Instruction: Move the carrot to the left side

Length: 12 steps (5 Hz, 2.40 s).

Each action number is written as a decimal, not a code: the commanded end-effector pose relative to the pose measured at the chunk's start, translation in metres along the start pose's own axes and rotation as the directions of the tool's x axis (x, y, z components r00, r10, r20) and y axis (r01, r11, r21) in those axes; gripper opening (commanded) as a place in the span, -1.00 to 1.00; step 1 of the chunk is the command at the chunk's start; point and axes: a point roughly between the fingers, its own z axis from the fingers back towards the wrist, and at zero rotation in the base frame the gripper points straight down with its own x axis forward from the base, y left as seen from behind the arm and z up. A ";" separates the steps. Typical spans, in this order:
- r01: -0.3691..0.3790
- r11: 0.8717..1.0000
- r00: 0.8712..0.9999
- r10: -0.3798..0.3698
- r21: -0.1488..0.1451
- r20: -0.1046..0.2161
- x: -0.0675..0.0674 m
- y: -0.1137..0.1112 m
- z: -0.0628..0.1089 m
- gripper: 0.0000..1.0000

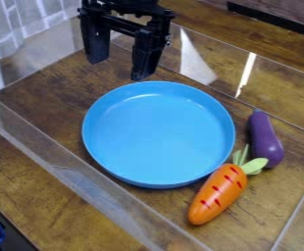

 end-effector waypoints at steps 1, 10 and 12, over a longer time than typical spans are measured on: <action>-0.010 1.000 1.000 0.010 -0.002 -0.010 -0.001 -0.011 -0.010 1.00; -0.085 0.995 0.993 0.081 0.043 0.083 0.013 -0.073 -0.118 1.00; -0.084 0.995 0.993 0.080 0.052 0.090 0.019 -0.057 -0.119 1.00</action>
